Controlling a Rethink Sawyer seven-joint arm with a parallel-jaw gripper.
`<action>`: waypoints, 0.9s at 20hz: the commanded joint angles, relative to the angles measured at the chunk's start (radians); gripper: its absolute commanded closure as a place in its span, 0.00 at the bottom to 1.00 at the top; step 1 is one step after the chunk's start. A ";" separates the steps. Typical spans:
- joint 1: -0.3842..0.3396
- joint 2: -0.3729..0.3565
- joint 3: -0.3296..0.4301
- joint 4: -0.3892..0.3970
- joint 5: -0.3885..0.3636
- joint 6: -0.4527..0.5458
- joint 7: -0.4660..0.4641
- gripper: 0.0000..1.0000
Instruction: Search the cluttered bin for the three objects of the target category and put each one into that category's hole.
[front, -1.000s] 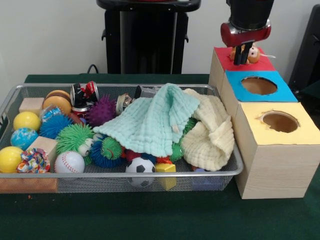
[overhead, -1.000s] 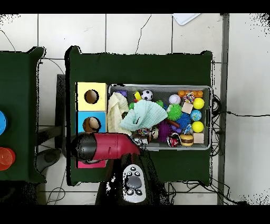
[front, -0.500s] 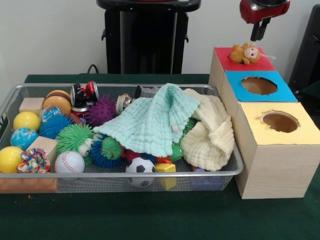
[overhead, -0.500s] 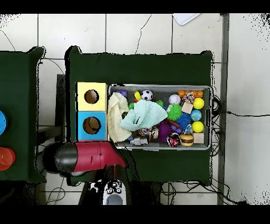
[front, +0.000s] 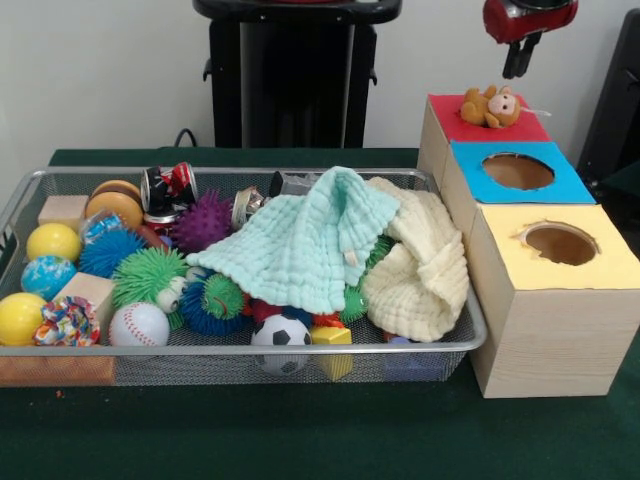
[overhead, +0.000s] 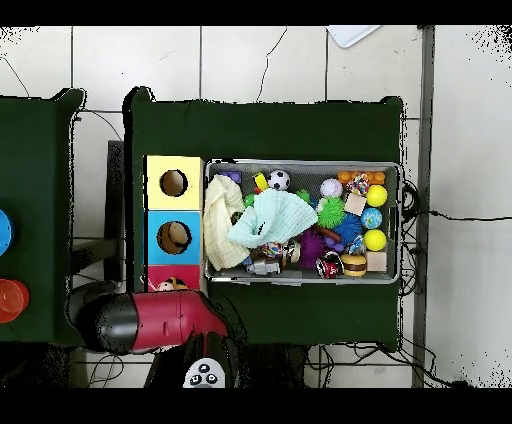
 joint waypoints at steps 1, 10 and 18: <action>-0.017 -0.028 -0.008 0.056 -0.004 0.027 0.181 1.00; -0.044 0.238 0.021 -0.037 -0.047 -0.274 0.165 1.00; -0.026 0.532 0.004 -0.181 -0.086 -0.616 0.201 1.00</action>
